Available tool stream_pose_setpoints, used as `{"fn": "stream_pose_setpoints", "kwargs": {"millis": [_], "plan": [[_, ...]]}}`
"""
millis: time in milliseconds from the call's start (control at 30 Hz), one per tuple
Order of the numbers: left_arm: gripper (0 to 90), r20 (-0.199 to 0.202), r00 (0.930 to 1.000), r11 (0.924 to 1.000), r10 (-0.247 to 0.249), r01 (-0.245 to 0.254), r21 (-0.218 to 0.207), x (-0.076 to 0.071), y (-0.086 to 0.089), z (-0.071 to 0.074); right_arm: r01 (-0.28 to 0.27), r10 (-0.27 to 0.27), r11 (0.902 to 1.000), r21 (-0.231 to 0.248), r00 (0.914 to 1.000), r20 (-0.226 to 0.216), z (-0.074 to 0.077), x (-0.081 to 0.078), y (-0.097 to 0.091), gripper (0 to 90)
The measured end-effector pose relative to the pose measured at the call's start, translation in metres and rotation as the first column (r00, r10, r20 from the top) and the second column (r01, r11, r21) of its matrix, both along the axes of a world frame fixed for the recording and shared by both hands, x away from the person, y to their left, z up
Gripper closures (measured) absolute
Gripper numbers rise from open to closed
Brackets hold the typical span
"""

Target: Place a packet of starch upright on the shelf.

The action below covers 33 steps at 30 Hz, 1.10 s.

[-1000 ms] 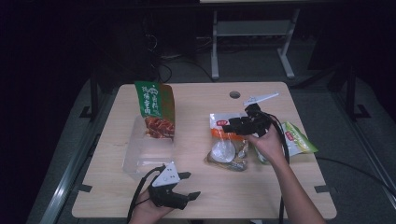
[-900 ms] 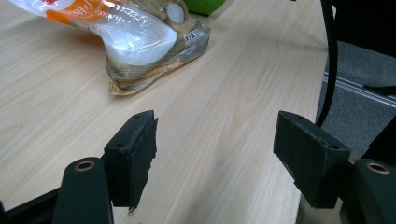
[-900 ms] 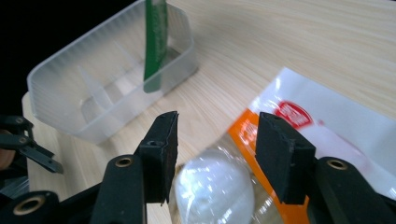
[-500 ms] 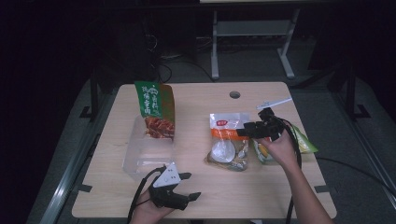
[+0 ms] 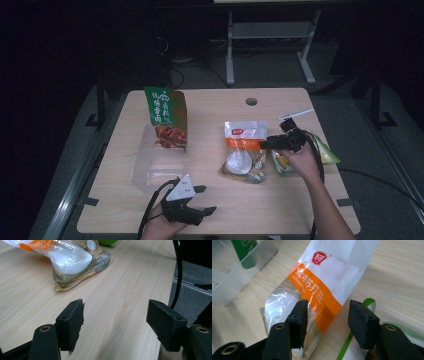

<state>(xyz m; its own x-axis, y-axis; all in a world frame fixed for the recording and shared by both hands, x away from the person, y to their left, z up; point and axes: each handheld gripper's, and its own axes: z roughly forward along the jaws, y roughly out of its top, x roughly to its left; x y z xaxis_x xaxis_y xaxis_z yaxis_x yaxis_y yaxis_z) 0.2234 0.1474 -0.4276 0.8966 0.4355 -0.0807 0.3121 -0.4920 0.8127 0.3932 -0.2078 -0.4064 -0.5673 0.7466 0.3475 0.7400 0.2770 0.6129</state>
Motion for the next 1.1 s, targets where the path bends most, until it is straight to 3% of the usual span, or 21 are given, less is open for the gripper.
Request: {"fn": "stream_pose_setpoints", "kwargs": {"millis": [300, 433, 800, 867, 1100], "plan": [[29.2, 0.0, 1.0, 1.0, -0.001, 0.001, 0.003, 0.0, -0.001, -0.001, 0.002, -0.002, 1.0, 0.001, 0.9992, -0.041, -0.012, 0.014, 0.018, 70.8], [29.3, 0.004, 1.0, 1.0, 0.0, 0.0, 0.001, 0.001, 0.0, 0.0, -0.003, 0.005, 0.999, 0.045, 0.9987, -0.051, -0.012, 0.013, 0.016, 89.3], [29.3, -0.006, 0.9999, 0.9998, 0.008, -0.008, -0.017, 0.002, -0.001, 0.0, -0.075, 0.074, 0.9944, 0.074, 0.9971, 0.013, 0.007, -0.009, 0.019, 90.0], [29.3, -0.013, 0.9999, 0.9996, 0.011, -0.011, -0.024, 0.003, -0.002, 0.001, -0.105, 0.101, 0.9909, 0.083, 0.9936, 0.05, 0.015, -0.018, 0.021, 90.0], [28.6, -0.037, 0.9993, 0.9988, 0.01, -0.012, -0.048, 0.005, -0.003, 0.004, -0.164, 0.153, 0.9824, 0.09, 0.9812, 0.118, 0.03, -0.038, 0.027, 90.0]]}}
